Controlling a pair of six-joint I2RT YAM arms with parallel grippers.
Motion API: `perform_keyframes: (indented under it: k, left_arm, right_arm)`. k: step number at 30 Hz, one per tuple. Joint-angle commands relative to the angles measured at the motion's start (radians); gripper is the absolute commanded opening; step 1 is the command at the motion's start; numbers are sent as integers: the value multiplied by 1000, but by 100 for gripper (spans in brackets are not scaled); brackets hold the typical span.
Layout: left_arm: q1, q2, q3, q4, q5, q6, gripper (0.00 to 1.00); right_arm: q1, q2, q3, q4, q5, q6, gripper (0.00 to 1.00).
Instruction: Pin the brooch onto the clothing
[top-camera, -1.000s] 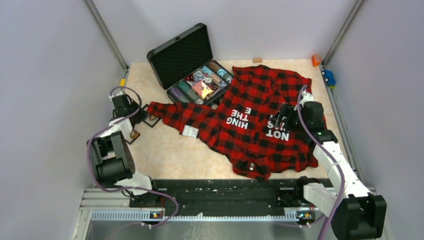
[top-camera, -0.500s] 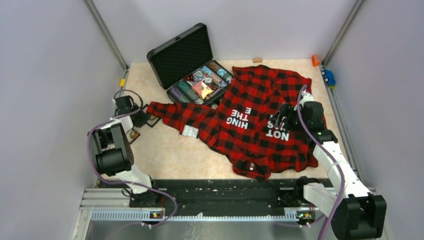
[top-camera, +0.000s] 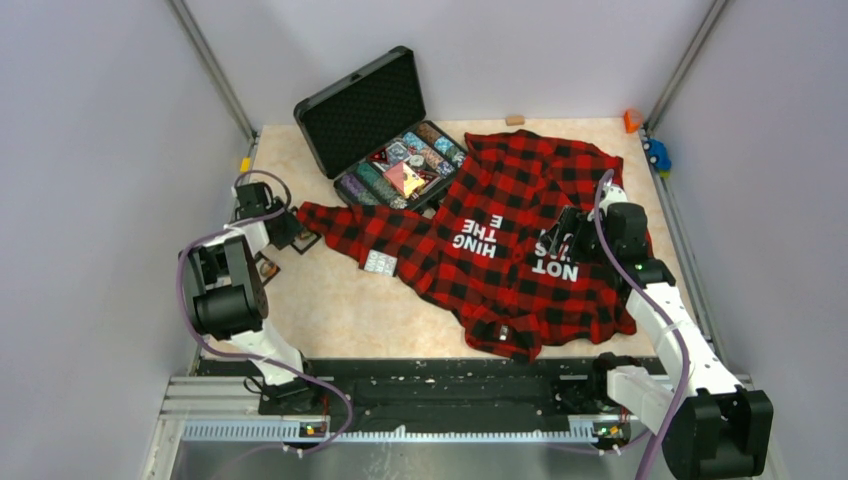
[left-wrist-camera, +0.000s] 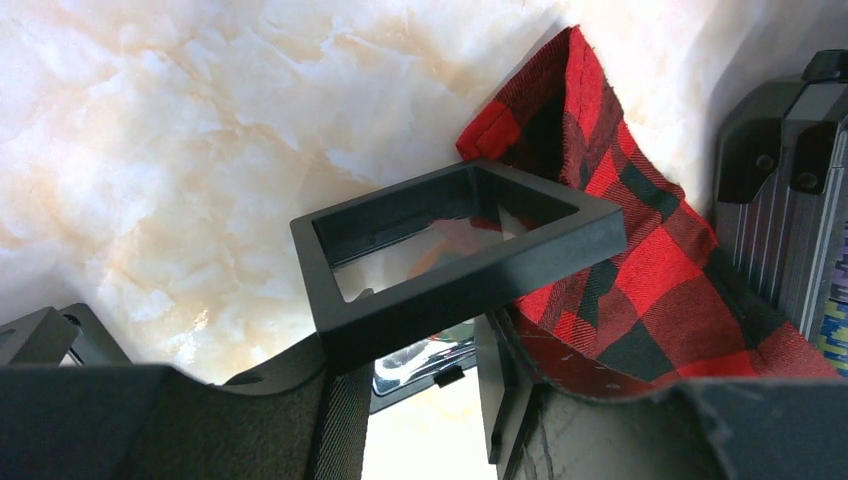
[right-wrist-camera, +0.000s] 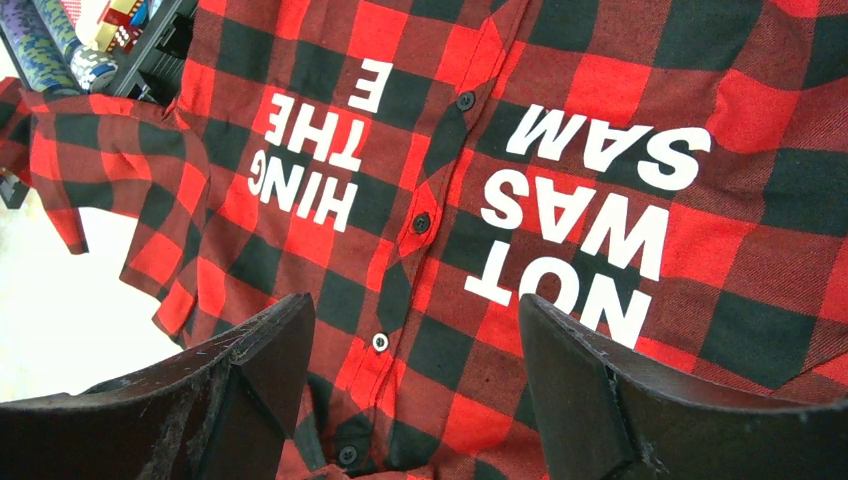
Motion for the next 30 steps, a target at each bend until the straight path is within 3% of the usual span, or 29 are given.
perform_keyframes:
  k: [1,8,23,30]
  left_arm:
    - [-9,11,48,-5,-6,20,45]
    - [-12,35,63,-4,35,12,45]
    - [-13,-7,39,37,63,3,30]
    - [-13,-62,4,78,74,-12,16]
  right_arm:
    - [-9,4,-8,32,-11,-14,76]
    - [-9,4,-8,30,-13,-16,76]
    - [-8,-2,-8,28,-16,-16,76]
    - [-10,-2,-8,27,-17,-17,76]
